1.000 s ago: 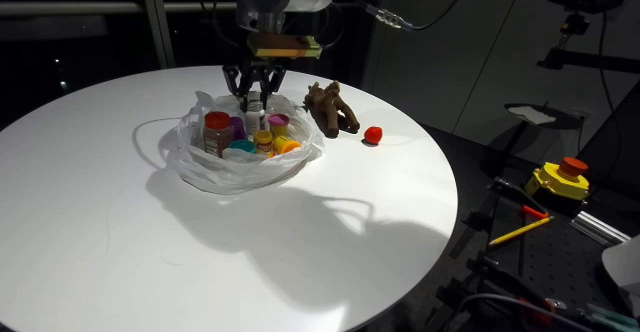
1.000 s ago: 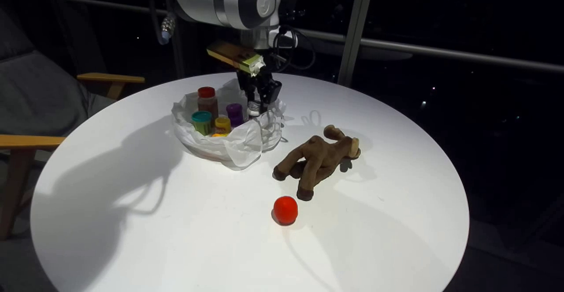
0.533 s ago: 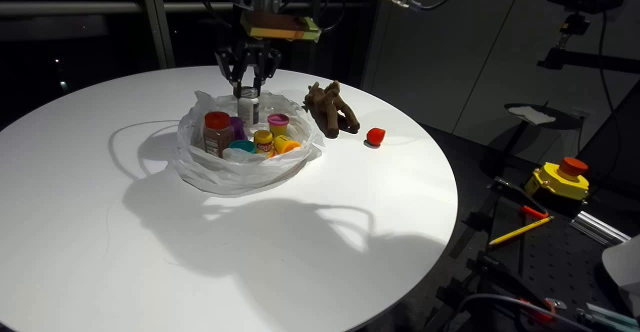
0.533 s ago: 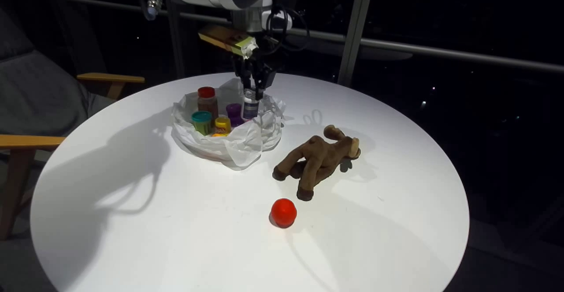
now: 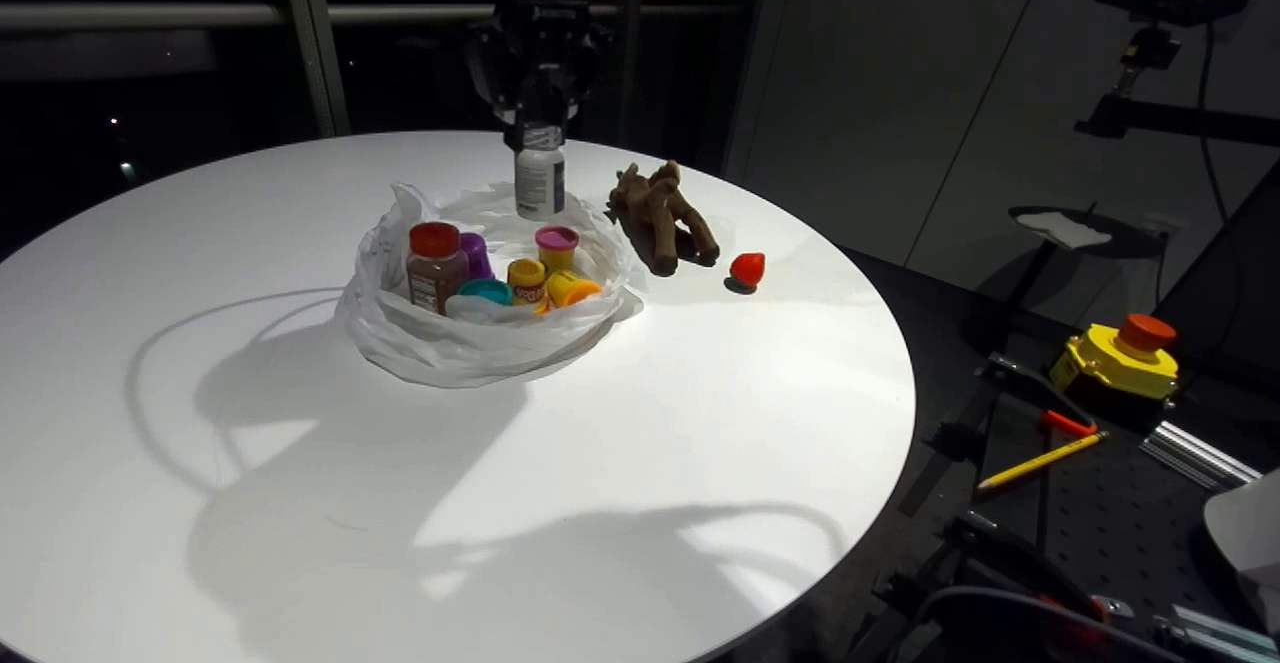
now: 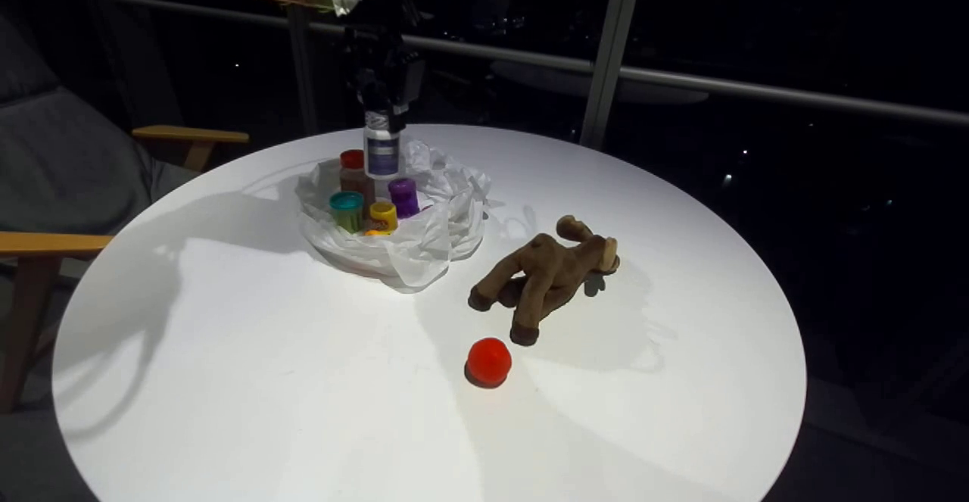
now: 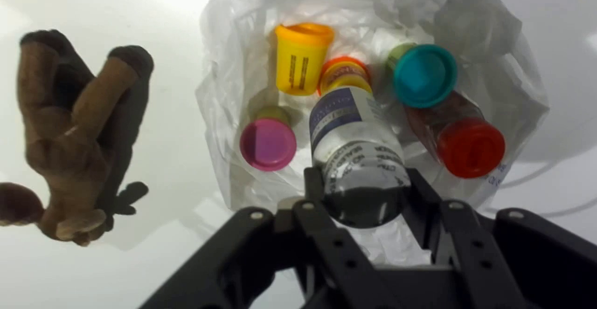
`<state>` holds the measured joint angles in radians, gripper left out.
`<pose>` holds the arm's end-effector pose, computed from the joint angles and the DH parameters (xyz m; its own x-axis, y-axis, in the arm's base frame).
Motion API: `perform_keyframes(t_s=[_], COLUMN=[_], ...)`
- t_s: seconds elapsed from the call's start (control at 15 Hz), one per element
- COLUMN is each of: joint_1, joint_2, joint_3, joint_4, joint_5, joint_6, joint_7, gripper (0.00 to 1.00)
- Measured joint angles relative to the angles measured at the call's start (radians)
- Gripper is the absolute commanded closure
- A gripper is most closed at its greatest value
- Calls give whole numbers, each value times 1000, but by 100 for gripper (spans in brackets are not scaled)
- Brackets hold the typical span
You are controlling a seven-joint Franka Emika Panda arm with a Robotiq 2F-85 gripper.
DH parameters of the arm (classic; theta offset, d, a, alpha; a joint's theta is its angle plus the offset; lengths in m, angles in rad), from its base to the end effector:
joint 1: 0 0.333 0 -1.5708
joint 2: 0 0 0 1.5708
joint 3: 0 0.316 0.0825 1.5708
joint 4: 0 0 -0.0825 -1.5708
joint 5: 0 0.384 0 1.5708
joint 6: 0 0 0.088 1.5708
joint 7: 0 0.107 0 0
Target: Remove the objects from the white plastic and put them on the table
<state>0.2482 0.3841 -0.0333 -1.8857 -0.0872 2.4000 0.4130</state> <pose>0.6282 0.1378 0.3166 0.9803 -0.1309 0.1481 -0.1355 -0.9905 0.0214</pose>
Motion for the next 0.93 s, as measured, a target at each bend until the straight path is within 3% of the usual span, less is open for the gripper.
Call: perform_keyframes(t_s=[0.33, 0.6, 0.8, 0.87, 0.93], joint_1=[-41, -119, -154, -155, -154], joint_2=[-171, -139, -62, -55, -54], joint_3=[-7, -29, -48, -53, -54], joint_4=[-275, -405, -437, -434, -434], joint_5=[-38, -59, -70, -74, -76], joint_6=[11, 112, 204, 224, 240], joint_7=[22, 3, -35, -44, -50], gripper=[83, 83, 82, 51, 34])
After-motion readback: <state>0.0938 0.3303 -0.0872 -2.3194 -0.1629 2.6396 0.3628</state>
